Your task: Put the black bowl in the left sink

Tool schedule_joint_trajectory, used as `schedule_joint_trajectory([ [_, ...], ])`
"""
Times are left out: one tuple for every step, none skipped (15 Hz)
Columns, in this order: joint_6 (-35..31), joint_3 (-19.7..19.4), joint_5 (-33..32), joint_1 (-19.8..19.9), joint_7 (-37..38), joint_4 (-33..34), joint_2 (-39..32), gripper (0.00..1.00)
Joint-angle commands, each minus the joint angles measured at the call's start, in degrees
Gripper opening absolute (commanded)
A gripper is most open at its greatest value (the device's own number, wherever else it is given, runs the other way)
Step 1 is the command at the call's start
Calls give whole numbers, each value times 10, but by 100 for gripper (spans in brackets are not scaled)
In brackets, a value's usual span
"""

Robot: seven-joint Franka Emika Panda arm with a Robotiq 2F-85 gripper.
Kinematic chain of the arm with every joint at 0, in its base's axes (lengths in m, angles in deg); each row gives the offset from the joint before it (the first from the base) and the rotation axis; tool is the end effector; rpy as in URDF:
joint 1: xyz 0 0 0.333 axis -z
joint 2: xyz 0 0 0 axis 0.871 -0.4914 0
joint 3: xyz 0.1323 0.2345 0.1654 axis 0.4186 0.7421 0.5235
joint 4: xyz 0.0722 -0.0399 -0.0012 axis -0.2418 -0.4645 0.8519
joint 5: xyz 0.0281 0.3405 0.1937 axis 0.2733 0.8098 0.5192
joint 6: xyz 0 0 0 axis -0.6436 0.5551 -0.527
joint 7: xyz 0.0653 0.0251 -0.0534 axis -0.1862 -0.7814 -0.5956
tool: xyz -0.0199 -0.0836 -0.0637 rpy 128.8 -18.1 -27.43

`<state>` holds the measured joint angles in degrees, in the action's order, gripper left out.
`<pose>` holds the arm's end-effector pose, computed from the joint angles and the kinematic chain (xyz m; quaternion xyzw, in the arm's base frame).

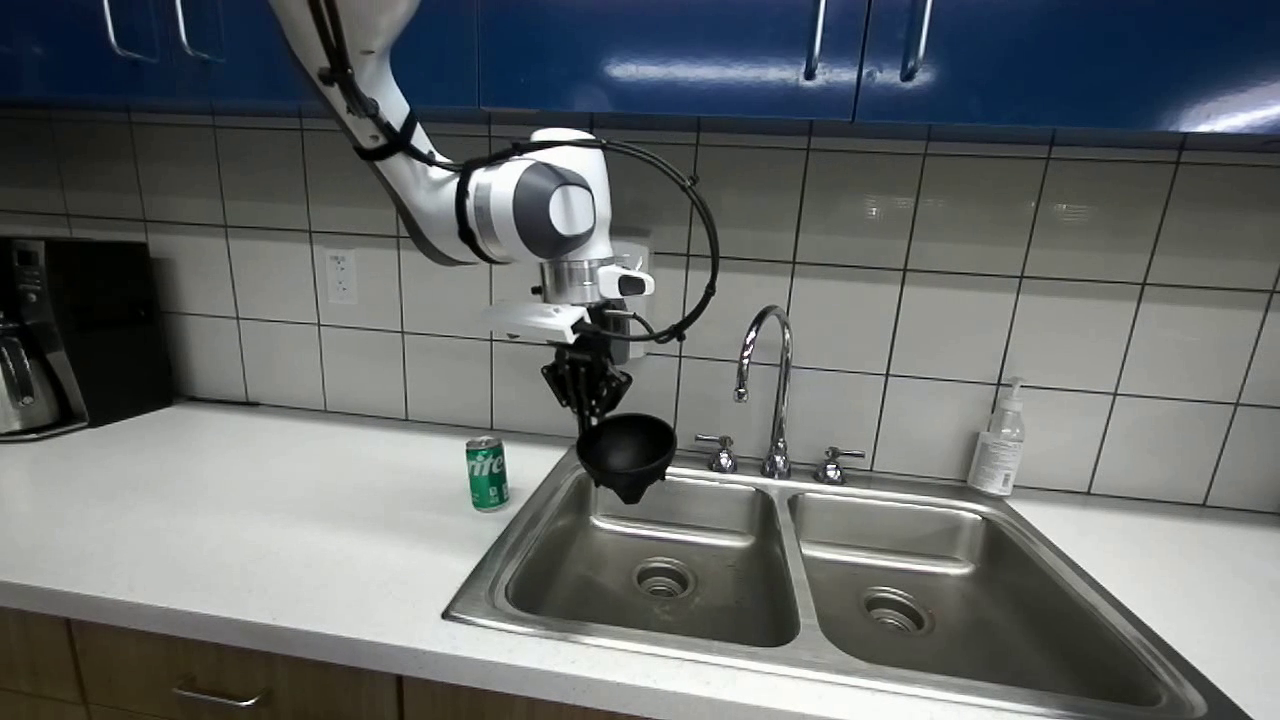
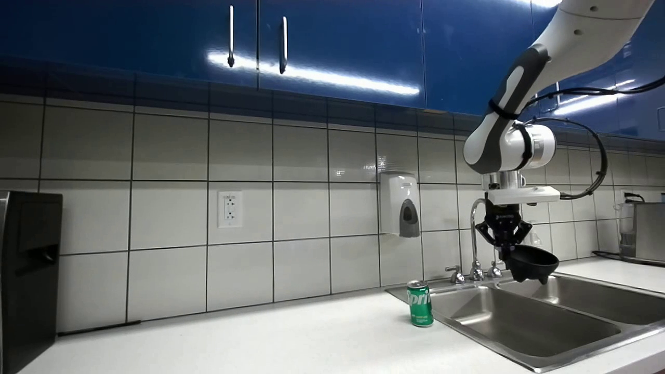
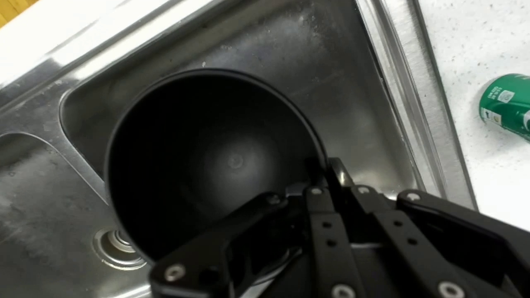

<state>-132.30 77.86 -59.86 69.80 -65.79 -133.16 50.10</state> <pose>0.5321 -0.1963 0.3421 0.9762 -0.2052 0.0560 0.0415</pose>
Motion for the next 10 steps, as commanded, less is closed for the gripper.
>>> schedule_joint_trajectory([
  [24, 4, 15, 7, -18, 66, -67, 2],
  [29, 6, 18, 7, -19, 78, -84, 2],
  [32, 7, 20, 8, -20, 89, -99, 2],
  [37, 8, 21, 8, -20, 100, -114, 2],
  [42, 10, 26, 10, -23, 110, -127, 2],
  [48, 10, 28, 10, -22, 120, -141, 2],
  [54, 12, 32, 11, -23, 130, -154, 2],
  [61, 12, 33, 12, -22, 139, -166, 2],
  [68, 14, 36, 12, -23, 149, -178, 2],
  [74, 15, 39, 13, -23, 160, -191, 2],
])
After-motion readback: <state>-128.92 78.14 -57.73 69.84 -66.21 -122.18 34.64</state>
